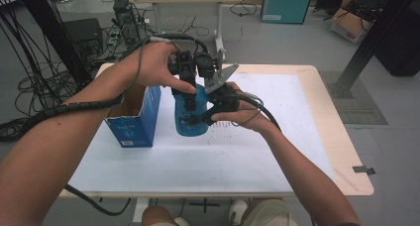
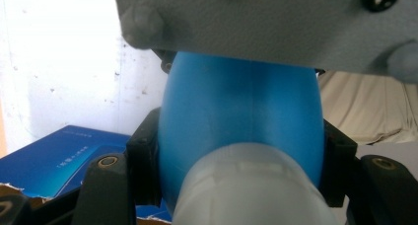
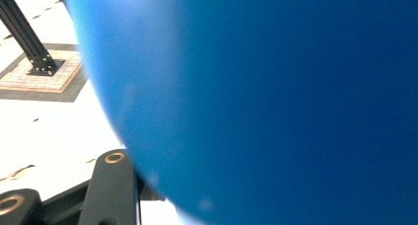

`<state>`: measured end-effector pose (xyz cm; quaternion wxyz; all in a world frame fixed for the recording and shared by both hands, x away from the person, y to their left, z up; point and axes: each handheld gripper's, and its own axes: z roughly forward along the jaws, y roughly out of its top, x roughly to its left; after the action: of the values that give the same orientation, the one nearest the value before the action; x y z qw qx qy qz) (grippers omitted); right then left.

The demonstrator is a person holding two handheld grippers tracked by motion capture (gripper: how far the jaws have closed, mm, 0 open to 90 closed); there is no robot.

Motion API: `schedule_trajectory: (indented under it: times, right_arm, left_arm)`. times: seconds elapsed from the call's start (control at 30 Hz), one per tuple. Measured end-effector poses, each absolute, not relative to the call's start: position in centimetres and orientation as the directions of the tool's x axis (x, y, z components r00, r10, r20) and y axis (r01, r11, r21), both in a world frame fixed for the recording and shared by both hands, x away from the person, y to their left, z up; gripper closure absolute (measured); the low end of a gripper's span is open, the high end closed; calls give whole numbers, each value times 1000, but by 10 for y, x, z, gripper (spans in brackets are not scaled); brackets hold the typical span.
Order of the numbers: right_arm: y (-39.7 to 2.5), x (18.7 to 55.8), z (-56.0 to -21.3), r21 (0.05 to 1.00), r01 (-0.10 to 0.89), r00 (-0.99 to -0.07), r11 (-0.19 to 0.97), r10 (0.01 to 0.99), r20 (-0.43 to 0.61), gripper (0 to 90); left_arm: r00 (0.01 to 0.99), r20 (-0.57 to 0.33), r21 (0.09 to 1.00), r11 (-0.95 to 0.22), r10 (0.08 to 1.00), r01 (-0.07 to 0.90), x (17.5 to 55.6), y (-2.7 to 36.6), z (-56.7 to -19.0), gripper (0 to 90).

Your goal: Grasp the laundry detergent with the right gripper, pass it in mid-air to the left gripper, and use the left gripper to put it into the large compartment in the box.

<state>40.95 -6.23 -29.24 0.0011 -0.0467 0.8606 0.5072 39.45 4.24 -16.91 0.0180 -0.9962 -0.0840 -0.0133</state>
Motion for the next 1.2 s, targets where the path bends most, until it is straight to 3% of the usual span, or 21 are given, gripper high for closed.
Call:
schedule_trajectory:
  times: [0.33,0.5,0.67,0.7,0.73,0.77,0.8,0.9,1.0,1.2]
  right_arm:
    - [-63,410,-293,876,-88,-995,474,-82,-55,407]
    - [-65,411,-294,885,-50,-998,463,-66,-22,282]
    - [-73,410,-295,879,-33,-999,476,-41,-16,218]
    - [-75,409,-296,875,-30,-999,482,-32,-17,211]
    - [-80,409,-296,870,-19,-1000,493,-14,-14,164]
    - [-80,409,-296,870,-19,-1000,493,-14,-14,164]
    - [-84,410,-296,866,1,-1000,501,11,-5,134]
    - [-99,411,-294,863,108,-992,493,115,58,58]
    - [-110,409,-292,839,114,-986,531,164,30,41]
    - [-132,405,-283,803,139,-975,579,223,8,26]
  left_arm:
    - [984,41,-34,-984,172,173,393,42,-168,378]
    - [971,35,16,-972,236,236,389,42,-169,378]
    - [965,43,33,-965,260,259,389,44,-168,377]
    - [964,33,35,-964,265,264,389,44,-167,377]
    - [940,26,89,-937,340,337,385,44,-170,377]
    - [940,26,89,-937,340,337,385,44,-170,377]
    - [957,51,31,-958,287,285,391,46,-166,377]
    - [942,55,29,-943,332,331,394,51,-162,377]
    - [935,53,29,-936,351,350,398,54,-158,377]
    - [879,44,42,-880,474,473,409,65,-141,376]
